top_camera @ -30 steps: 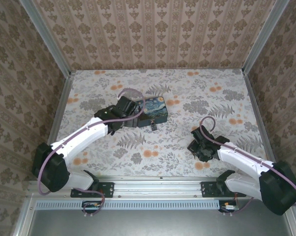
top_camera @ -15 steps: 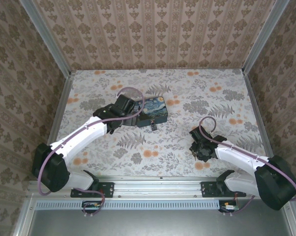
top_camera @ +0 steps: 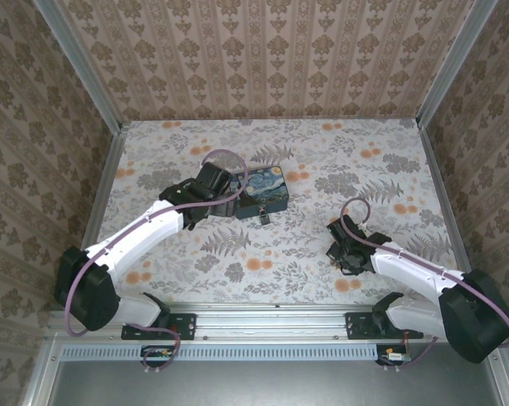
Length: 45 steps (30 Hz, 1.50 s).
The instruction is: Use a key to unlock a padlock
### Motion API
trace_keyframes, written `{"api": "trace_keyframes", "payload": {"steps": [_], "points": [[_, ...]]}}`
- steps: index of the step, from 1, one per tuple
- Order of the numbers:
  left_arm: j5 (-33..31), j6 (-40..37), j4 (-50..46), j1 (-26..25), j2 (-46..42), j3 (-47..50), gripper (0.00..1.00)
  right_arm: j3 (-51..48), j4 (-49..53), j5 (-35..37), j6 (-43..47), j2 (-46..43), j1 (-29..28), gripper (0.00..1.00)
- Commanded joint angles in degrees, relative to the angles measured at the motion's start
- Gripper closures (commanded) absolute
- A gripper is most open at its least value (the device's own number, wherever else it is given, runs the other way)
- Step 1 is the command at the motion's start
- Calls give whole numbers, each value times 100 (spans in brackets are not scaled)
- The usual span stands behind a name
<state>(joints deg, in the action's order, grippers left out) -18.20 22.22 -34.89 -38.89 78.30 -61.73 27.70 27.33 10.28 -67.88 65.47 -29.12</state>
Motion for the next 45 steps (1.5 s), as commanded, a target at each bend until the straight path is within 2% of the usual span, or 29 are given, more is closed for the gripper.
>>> {"api": "trace_keyframes", "payload": {"steps": [1, 4, 6, 12, 15, 19, 23, 26, 33, 41, 45], "points": [[320, -66, -280, 22, -4, -220, 11, 300, -205, 158, 728, -152, 21, 94], [835, -97, -265, -20, 25, -264, 12, 430, -534, -72, 1256, -264, 12, 97], [1405, -122, -244, -93, 52, -328, 13, 551, -773, -350, 1778, -315, 12, 97], [4068, 239, 885, -8, -122, -24, 14, 924, -1678, -1991, 3584, -262, -168, 94], [4799, 502, 1294, 113, -49, -33, 16, 918, -2165, -2591, 4321, -331, -252, 93], [5193, 854, 1650, 260, 17, -12, 17, 867, -2909, -3505, 4937, -313, -252, 94], [5680, 1570, 2208, 571, 25, 192, 20, 1010, -3299, -4200, 5325, 16, -252, 95], [5760, 1941, 2507, 620, -15, 333, 23, 1180, -3592, -4671, 5461, 393, -252, 95], [5591, 2443, 2530, 622, 72, 542, 31, 1933, -3268, -4914, 5873, 1210, -245, 95], [5911, 3428, 3331, 681, 96, 1013, 50, 1905, -3520, -4918, 5944, 1253, -238, 95], [5990, 3593, 3471, 677, 104, 1048, 56, 1944, -3545, -4966, 5970, 1317, -243, 96]]}}
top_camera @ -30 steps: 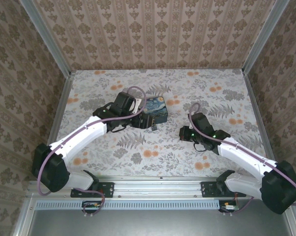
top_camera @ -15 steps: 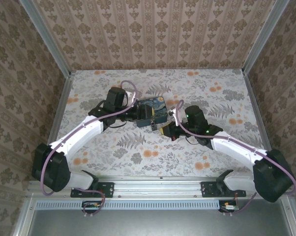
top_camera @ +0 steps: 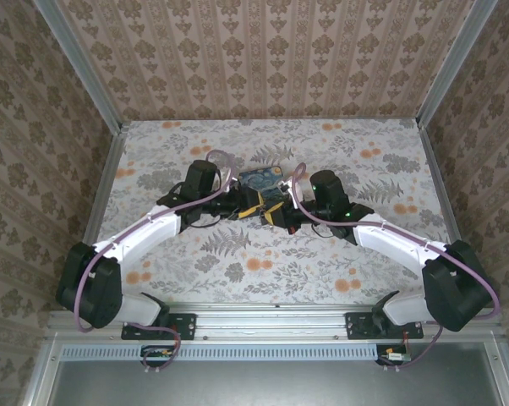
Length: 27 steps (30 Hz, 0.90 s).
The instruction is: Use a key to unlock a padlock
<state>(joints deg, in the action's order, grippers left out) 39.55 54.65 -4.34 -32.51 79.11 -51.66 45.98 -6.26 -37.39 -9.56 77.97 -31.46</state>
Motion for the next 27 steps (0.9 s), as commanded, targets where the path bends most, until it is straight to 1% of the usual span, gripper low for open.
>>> {"api": "trace_keyframes", "payload": {"steps": [1, 5, 15, 16, 19, 23, 27], "points": [[231, 385, 441, 43, 12, 57, 57, 122, -216, -190, 139, 69, -9, 96], [319, 575, 644, 34, -11, 181, 61, 157, -287, -144, 148, 99, -9, 96], [329, 555, 546, -18, -46, 167, 70, 166, -650, -2, 60, 139, -9, 96], [330, 551, 539, -18, -45, 158, 71, 156, -697, 16, 51, 292, -7, 96], [347, 546, 520, -36, -36, 156, 71, 120, -844, 47, 16, 309, -8, 96], [367, 531, 500, -45, -15, 139, 76, 140, -838, 154, 59, 359, -9, 96], [376, 520, 477, -51, -19, 139, 77, 116, -935, 256, 54, 363, 0, 96]]}}
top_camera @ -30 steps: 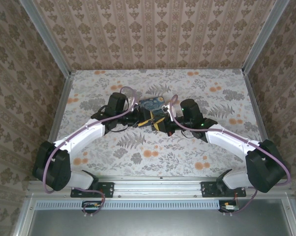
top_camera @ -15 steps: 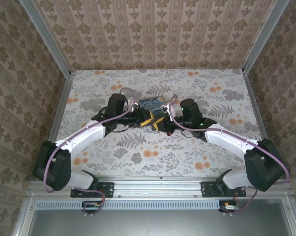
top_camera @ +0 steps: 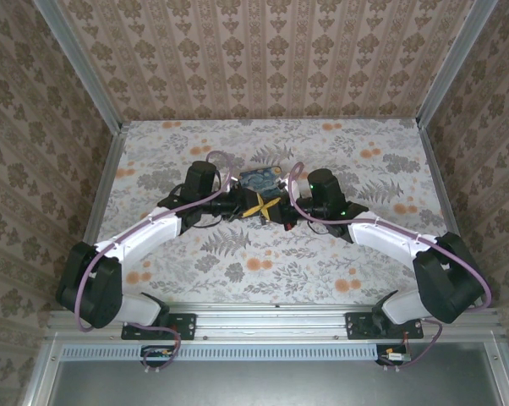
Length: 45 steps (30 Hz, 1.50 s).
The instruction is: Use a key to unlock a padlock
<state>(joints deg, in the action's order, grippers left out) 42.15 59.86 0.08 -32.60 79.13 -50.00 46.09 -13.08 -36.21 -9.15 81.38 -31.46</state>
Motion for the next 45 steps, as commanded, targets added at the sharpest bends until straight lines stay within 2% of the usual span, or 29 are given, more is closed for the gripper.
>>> {"api": "trace_keyframes", "payload": {"steps": [1, 15, 26, 28, 30, 32, 35, 36, 41, 45], "points": [[109, 8, 36, -45, -26, -19, 78, 95, -302, 163, -5, 24, -1, 96], [80, 131, 114, -36, 32, 51, 86, -10, -923, 296, -273, 118, 70, 97], [117, 376, 399, -5, 70, 179, 100, -138, -1336, 269, -395, 134, 81, 96], [104, 377, 410, 7, 68, 190, 100, -145, -1319, 314, -404, 117, 78, 95], [49, 411, 427, 70, 42, 246, 100, -148, -1253, 327, -387, 100, 79, 89], [29, 374, 423, 197, -10, 310, 100, -139, -995, 388, -326, 31, 94, 73], [107, 186, 356, 386, -82, 321, 100, -230, -713, 499, -358, -122, 218, 58], [134, 93, 331, 430, -97, 311, 100, -277, -692, 500, -442, -123, 281, 55], [441, -201, 641, 587, -92, 316, 100, -243, -182, 605, -1075, -478, 404, 50], [710, -334, 1350, 619, 37, 374, 100, -6, 64, 613, -2858, -215, 479, 55]]}}
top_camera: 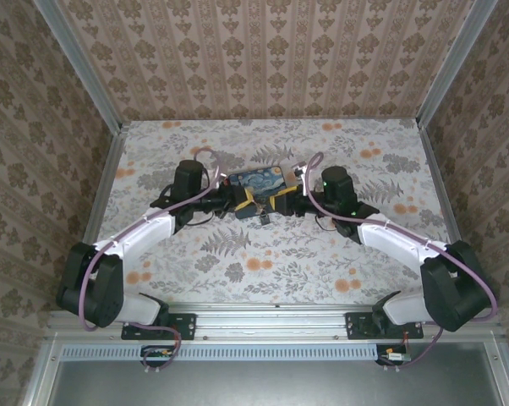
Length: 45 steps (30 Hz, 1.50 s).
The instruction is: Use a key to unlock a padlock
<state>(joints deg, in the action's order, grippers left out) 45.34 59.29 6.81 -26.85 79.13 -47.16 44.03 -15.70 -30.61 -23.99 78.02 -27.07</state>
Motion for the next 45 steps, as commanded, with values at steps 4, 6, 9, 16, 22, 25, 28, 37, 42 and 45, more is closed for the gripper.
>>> {"api": "trace_keyframes", "payload": {"steps": [4, 6, 9, 16, 22, 25, 28, 37, 42, 45], "points": [[511, -116, 1754, 42, 231, 182, 100, -287, -745, 9, -3280, 219, -88, 58], [510, -102, 1969, 42, 309, 187, 100, -718, -1147, 456, -3909, -140, -195, 57], [598, -39, 2278, 41, 422, 257, 100, -923, -731, 1027, -4171, -631, -278, 57], [674, 109, 2782, 40, 511, 416, 100, -1008, -1102, 962, -4709, -805, -316, 57], [617, 114, 2792, -8, 445, 494, 100, -973, -1525, 932, -5025, -486, -368, 56], [632, 105, 2791, -38, 418, 497, 100, -943, -1599, 973, -4863, -435, -378, 55], [660, 101, 2765, -64, 410, 496, 100, -914, -1649, 1006, -4678, -404, -378, 55], [757, 306, 2999, -70, 445, 462, 100, -793, -2005, 799, -4607, -32, -413, 57], [796, 268, 2854, -90, 375, 467, 100, -585, -1597, 887, -3906, -149, -413, 56], [828, 250, 2800, -126, 374, 451, 100, -467, -1589, 771, -3605, -179, -413, 55]]}}
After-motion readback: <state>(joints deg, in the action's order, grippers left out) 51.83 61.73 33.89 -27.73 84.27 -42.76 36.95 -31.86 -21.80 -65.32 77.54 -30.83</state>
